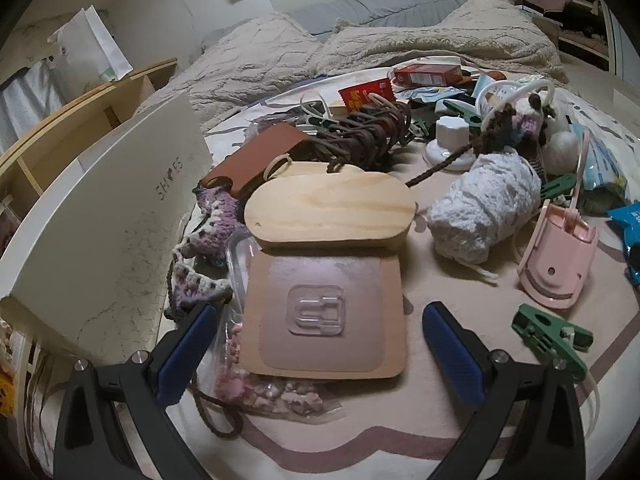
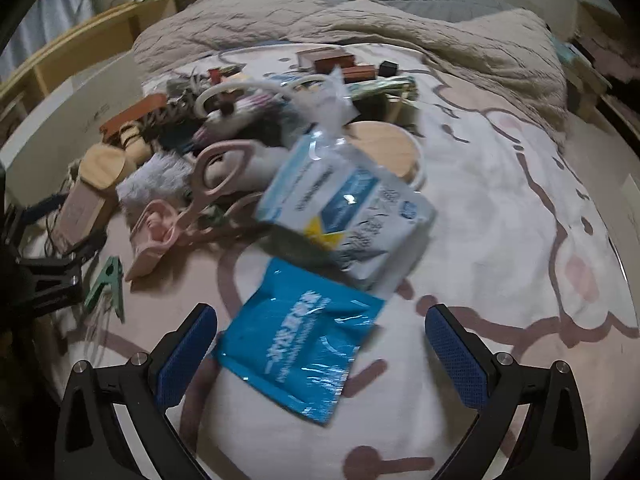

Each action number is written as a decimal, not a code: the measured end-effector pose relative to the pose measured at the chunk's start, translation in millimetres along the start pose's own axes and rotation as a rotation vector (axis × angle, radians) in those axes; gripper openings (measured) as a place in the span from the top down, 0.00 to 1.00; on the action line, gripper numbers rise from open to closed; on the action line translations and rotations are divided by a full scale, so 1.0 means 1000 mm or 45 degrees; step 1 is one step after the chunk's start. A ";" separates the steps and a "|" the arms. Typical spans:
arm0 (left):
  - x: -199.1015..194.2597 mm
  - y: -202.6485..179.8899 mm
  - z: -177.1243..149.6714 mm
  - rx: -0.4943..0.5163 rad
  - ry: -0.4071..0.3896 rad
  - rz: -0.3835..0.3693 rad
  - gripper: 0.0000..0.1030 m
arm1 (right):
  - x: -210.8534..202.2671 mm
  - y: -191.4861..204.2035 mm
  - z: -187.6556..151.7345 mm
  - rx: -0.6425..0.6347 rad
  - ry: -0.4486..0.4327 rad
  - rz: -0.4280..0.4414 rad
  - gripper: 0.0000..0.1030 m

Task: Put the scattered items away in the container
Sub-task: 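Move the right tool toward the blue sachet while the left tool hovers over the wooden lid, then close the right tool on the blue sachet while the left tool grips the tan square pad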

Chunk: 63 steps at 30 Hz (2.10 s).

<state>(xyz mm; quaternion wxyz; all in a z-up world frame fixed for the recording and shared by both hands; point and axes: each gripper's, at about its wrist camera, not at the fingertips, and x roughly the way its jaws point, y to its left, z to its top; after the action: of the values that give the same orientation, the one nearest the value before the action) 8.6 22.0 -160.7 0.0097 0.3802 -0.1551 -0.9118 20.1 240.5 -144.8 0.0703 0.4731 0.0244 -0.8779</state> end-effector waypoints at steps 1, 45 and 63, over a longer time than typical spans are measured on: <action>0.000 0.000 0.000 -0.003 0.003 -0.009 0.00 | 0.001 0.003 -0.001 0.000 -0.001 -0.024 0.00; 0.000 0.002 -0.007 -0.109 0.079 -0.274 0.00 | 0.015 -0.014 -0.012 0.202 -0.025 -0.148 0.00; -0.006 0.007 0.006 -0.115 -0.036 -0.206 0.05 | 0.004 -0.007 -0.012 0.139 -0.133 -0.081 0.24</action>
<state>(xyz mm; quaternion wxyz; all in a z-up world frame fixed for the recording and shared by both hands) 8.0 18.1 -150.7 -0.0492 0.3776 -0.0829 -0.9210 27.1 248.4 -155.0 0.0175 0.4289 -0.0121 -0.9031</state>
